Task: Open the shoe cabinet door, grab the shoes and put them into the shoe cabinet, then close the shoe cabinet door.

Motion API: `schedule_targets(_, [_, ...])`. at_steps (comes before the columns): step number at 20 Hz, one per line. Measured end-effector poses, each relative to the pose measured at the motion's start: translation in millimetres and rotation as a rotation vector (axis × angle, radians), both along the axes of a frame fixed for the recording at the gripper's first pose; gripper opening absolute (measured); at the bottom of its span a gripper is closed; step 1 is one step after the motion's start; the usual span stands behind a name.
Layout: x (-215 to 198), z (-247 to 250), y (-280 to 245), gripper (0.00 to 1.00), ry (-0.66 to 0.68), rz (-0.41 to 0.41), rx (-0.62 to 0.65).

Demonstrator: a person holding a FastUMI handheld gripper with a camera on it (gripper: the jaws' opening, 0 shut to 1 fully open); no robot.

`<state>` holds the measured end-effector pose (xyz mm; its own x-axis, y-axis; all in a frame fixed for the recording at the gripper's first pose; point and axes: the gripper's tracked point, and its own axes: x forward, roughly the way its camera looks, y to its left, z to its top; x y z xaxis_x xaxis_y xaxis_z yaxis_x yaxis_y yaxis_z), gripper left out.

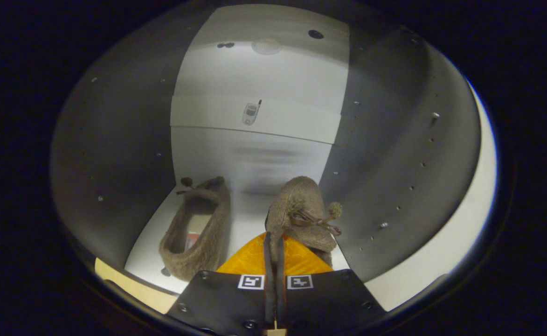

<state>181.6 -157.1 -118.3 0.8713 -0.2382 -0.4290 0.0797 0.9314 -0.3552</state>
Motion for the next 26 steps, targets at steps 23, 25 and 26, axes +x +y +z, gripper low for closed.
schedule_targets(23, [42.1,-26.4,17.1,0.25,0.046,0.064,-0.012])
schedule_targets(25, [34.4,-17.9,15.7,0.29,0.026,0.055,-0.009])
schedule_targets(26, [29.8,-12.7,14.7,0.33,0.017,0.048,-0.008])
